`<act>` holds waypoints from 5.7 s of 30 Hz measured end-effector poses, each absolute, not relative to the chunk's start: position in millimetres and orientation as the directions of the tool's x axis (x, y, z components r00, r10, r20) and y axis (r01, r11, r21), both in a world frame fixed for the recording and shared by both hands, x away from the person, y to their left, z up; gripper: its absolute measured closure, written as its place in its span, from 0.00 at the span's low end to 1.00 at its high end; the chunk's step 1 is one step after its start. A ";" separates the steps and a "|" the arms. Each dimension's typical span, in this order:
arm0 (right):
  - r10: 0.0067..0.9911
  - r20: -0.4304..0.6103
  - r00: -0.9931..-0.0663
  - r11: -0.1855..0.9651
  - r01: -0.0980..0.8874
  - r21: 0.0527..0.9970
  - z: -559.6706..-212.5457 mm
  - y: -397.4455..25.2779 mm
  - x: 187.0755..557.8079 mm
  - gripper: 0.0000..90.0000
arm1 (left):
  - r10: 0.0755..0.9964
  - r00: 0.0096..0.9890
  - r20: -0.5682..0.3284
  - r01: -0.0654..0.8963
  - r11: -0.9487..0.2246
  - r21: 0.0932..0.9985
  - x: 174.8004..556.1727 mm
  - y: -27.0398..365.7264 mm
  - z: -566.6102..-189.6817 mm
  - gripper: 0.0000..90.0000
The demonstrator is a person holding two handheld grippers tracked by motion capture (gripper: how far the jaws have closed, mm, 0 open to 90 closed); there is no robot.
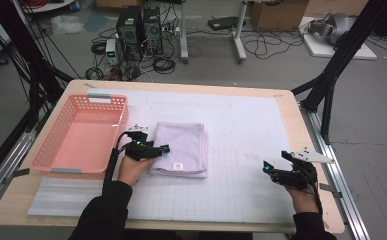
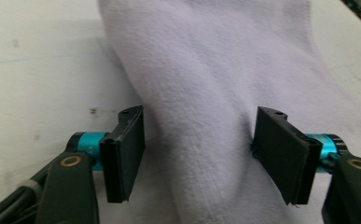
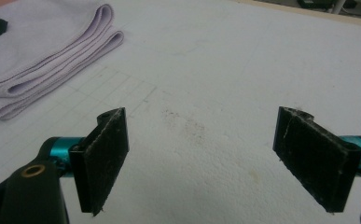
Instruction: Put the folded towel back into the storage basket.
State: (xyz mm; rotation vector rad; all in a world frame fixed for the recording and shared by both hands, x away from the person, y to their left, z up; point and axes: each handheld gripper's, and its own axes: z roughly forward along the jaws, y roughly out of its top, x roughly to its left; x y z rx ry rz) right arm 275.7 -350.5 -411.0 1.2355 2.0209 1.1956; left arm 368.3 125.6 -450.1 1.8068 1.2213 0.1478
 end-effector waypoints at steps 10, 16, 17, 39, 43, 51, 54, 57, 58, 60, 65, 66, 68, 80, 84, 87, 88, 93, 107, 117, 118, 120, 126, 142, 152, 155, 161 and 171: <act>0.878 0.037 -0.478 0.210 0.454 0.866 -411.6 -350.5 276.5 0.19 | 0.748 0.528 -0.402 0.662 -0.066 0.747 368.6 127.2 -450.8 0.81; 0.878 0.042 -0.477 0.206 0.456 0.866 -411.1 -351.3 276.4 0.19 | 0.724 0.584 -0.366 0.586 -0.064 0.808 363.5 127.3 -442.0 0.82; 0.879 0.044 -0.475 0.205 0.459 0.864 -411.4 -351.3 276.3 0.19 | 0.718 0.594 -0.364 0.577 -0.064 0.814 362.4 128.1 -439.6 0.82; 0.878 0.053 -0.475 0.194 0.455 0.869 -410.2 -352.4 275.5 0.19 | 0.659 0.721 -0.216 0.402 -0.143 0.904 348.9 115.2 -368.4 0.83; 0.879 0.052 -0.474 0.195 0.456 0.868 -410.4 -352.2 275.9 0.19 | 0.650 0.735 -0.192 0.373 -0.151 0.916 346.5 119.5 -356.6 0.83; 0.879 0.050 -0.475 0.194 0.452 0.871 -410.2 -351.7 275.8 0.19 | 0.648 0.746 -0.154 0.319 -0.145 0.937 340.6 133.7 -332.1 0.83; 0.878 0.051 -0.476 0.195 0.452 0.870 -409.9 -351.2 275.5 0.19 | 0.647 0.750 -0.138 0.303 -0.151 0.941 340.0 139.2 -324.7 0.83; 0.879 0.050 -0.475 0.194 0.451 0.871 -410.0 -351.8 275.9 0.19 | 0.642 0.753 -0.148 0.300 -0.134 0.944 340.8 147.6 -319.3 0.83; 0.879 0.048 -0.475 0.196 0.451 0.870 -410.1 -351.9 276.0 0.19 | 0.642 0.752 -0.147 0.295 -0.129 0.947 340.8 150.5 -317.9 0.83; 0.879 0.047 -0.475 0.197 0.451 0.870 -410.1 -352.0 275.9 0.19 | 0.640 0.755 -0.142 0.283 -0.124 0.951 340.1 157.5 -315.0 0.83; 0.877 0.048 -0.477 0.195 0.446 0.874 -409.7 -351.4 276.5 0.19 | 0.639 0.759 -0.125 0.241 -0.097 0.966 336.2 174.6 -306.9 0.83; 0.877 0.046 -0.478 0.198 0.448 0.872 -409.9 -351.0 276.6 0.19 | 0.639 0.761 -0.114 0.229 -0.099 0.968 335.6 177.9 -305.5 0.83; 0.876 0.042 -0.480 0.203 0.447 0.871 -410.2 -349.8 276.8 0.19 | 0.640 0.760 -0.110 0.212 -0.086 0.973 333.5 186.0 -302.6 0.83; 0.875 0.040 -0.483 0.209 0.451 0.868 -410.5 -347.0 277.2 0.19 | 0.671 0.735 -0.096 0.150 -0.023 0.988 323.7 238.3 -281.9 0.83; 0.876 0.038 -0.481 0.210 0.450 0.868 -410.4 -347.5 277.0 0.19 | 0.689 0.719 -0.089 0.143 -0.022 0.989 321.7 251.1 -276.7 0.83; 0.875 0.037 -0.482 0.210 0.448 0.869 -410.1 -347.4 276.7 0.19 | 0.700 0.709 -0.088 0.138 -0.015 0.990 319.0 259.1 -274.5 0.83; 0.875 0.038 -0.483 0.209 0.447 0.870 -410.0 -347.1 276.6 0.19 | 0.703 0.706 -0.090 0.136 -0.009 0.991 318.1 262.1 -273.9 0.83; 0.876 0.038 -0.482 0.211 0.451 0.867 -410.4 -347.3 277.2 0.19 | 0.715 0.692 -0.093 0.137 -0.003 0.991 316.2 276.2 -271.8 0.83; 0.877 0.034 -0.480 0.214 0.452 0.866 -410.6 -346.2 277.4 0.19 | 0.725 0.672 -0.151 0.159 0.058 0.986 312.7 320.7 -268.8 0.83; 0.878 0.036 -0.478 0.212 0.455 0.865 -410.6 -346.0 277.4 0.19 | 0.724 0.674 -0.144 0.170 0.038 0.985 314.0 336.6 -260.1 0.83; 0.878 0.033 -0.478 0.214 0.453 0.865 -410.9 -346.2 277.7 0.19 | 0.722 0.676 -0.145 0.175 0.034 0.984 313.7 337.4 -259.4 0.83; 0.877 0.033 -0.479 0.216 0.456 0.863 -411.1 -345.9 277.9 0.19 | 0.721 0.679 -0.139 0.184 0.016 0.983 313.2 338.5 -259.8 0.83; 0.876 0.033 -0.481 0.217 0.455 0.864 -410.5 -344.9 277.3 0.19 | 0.712 0.685 -0.156 0.208 0.014 0.978 312.1 345.7 -271.7 0.83; 0.876 0.028 -0.482 0.224 0.457 0.861 -411.0 -343.9 278.2 0.19 | 0.703 0.689 -0.176 0.282 -0.037 0.959 313.9 368.2 -299.9 0.83; 0.876 0.027 -0.482 0.224 0.457 0.861 -411.2 -343.1 278.2 0.19 | 0.686 0.704 -0.187 0.285 -0.031 0.958 322.8 360.8 -317.7 0.83; 0.876 0.026 -0.482 0.226 0.457 0.860 -411.3 -343.3 278.2 0.19 | 0.687 0.698 -0.199 0.297 -0.025 0.954 325.9 361.1 -327.8 0.83; 0.875 0.027 -0.483 0.228 0.462 0.857 -411.7 -342.8 278.4 0.19 | 0.693 0.676 -0.250 0.342 0.005 0.940 331.8 363.7 -345.3 0.83; 0.875 0.026 -0.484 0.230 0.462 0.857 -411.8 -342.0 278.5 0.19 | 0.729 0.611 -0.308 0.410 0.041 0.911 342.8 370.9 -366.2 0.82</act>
